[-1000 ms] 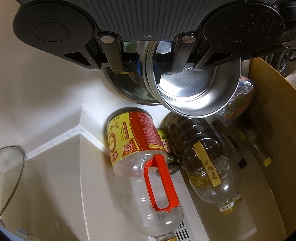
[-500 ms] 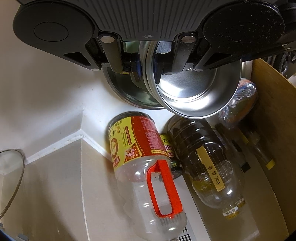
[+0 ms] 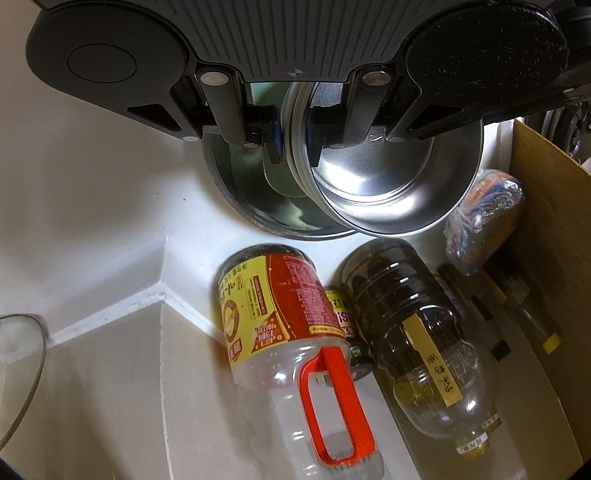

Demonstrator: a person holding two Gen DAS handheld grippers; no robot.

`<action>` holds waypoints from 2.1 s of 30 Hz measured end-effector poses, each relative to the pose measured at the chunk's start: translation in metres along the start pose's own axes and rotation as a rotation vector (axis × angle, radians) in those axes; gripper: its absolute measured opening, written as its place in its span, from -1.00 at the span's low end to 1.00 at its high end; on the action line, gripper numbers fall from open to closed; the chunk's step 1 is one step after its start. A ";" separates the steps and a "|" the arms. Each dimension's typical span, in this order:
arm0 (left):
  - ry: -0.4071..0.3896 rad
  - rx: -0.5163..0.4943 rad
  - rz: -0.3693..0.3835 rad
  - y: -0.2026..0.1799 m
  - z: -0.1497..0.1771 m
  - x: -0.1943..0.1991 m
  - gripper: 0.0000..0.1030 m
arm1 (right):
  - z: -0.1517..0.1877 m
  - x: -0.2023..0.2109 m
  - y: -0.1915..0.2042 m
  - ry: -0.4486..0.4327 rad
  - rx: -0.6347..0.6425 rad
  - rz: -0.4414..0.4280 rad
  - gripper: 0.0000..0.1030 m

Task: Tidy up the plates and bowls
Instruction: 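Lower the stack onto the green plate in the steel tray, then open both grippers and withdraw them from the stack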

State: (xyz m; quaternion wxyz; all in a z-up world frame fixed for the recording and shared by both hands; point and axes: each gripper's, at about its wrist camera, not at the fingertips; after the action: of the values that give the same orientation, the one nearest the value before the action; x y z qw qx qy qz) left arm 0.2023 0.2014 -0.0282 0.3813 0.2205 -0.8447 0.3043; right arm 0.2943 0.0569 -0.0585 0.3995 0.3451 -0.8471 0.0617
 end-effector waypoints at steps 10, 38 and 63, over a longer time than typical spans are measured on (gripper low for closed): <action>0.032 0.006 0.009 0.001 -0.005 -0.009 -0.51 | -0.005 -0.006 -0.002 0.020 -0.001 0.010 -0.73; -0.062 -0.034 0.024 0.001 -0.012 0.017 -0.62 | -0.002 0.009 -0.008 -0.046 0.022 -0.059 -0.63; 0.034 -0.082 0.062 -0.005 -0.034 0.009 -0.84 | -0.030 0.002 -0.018 0.078 -0.052 -0.114 -0.80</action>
State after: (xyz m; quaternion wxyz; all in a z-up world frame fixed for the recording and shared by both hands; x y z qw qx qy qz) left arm 0.2171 0.2204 -0.0016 0.3946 0.1730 -0.8562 0.2849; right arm 0.3242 0.0535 -0.0397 0.4436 0.3796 -0.8113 0.0304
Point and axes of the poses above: each gripper's, at about its wrist camera, not at the fingertips, and x roughly against the way its jaws point, y to its left, z to its underside, and after that the axes turned 13 degrees about x, right-handed
